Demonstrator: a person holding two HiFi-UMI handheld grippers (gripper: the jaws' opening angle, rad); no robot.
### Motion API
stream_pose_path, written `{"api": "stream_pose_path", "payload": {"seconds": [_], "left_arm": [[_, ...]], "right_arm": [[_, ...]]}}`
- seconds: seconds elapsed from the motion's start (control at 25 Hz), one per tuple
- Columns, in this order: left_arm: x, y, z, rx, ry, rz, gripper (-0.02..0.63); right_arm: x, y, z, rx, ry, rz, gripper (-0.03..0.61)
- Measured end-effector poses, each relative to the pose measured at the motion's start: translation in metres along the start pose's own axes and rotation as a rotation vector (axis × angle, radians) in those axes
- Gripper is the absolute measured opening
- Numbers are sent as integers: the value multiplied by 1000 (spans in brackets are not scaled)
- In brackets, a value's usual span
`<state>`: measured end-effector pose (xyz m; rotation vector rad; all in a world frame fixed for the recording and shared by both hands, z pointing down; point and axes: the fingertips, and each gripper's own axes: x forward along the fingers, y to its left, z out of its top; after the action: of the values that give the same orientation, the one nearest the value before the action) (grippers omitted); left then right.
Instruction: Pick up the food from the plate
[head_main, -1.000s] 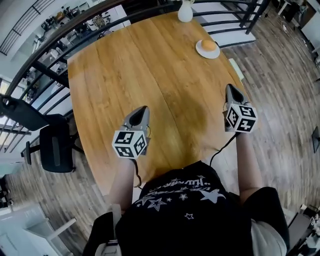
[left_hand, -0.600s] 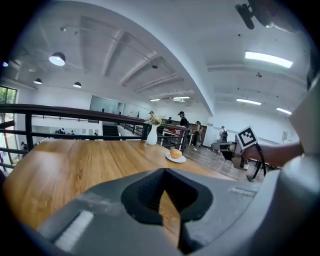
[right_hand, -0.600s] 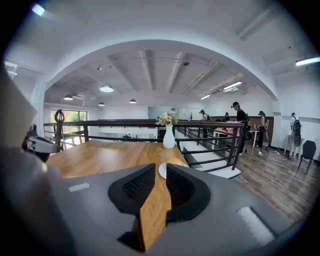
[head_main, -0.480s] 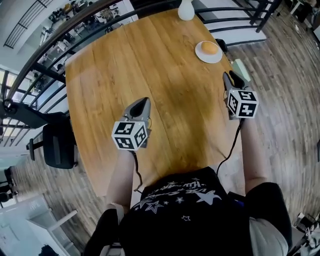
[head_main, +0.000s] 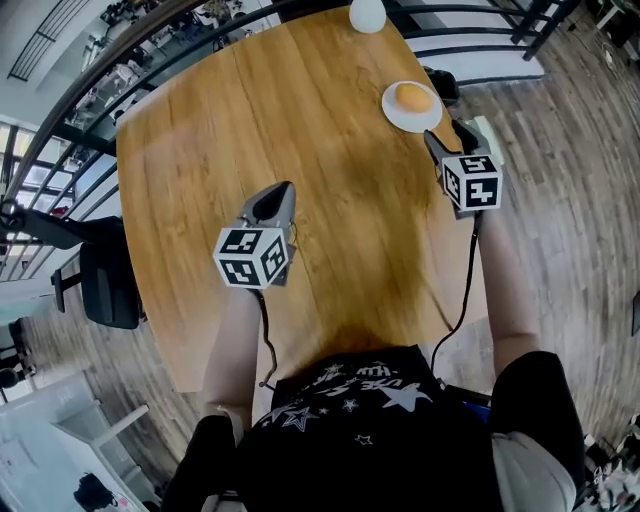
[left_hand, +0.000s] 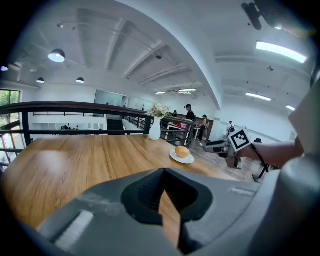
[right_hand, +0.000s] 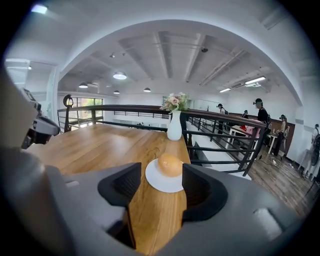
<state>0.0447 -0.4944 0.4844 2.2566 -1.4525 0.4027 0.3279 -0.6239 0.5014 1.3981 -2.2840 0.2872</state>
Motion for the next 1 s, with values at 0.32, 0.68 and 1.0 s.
{"api": "stream_pose_path", "payload": {"seconds": [0.32,0.68,1.0], "left_arm": [[46,-4,6,-31,32,-7,2],[78,-6,-10,-37,79,-10,2],[77,2,-17,-64,96,0,2]], "right_arm": [[61,-20,-10,-138,78,33,284],[117,-28,-30,-224,163,89,356],[150,-26,-28,-236,190,156,366]]}}
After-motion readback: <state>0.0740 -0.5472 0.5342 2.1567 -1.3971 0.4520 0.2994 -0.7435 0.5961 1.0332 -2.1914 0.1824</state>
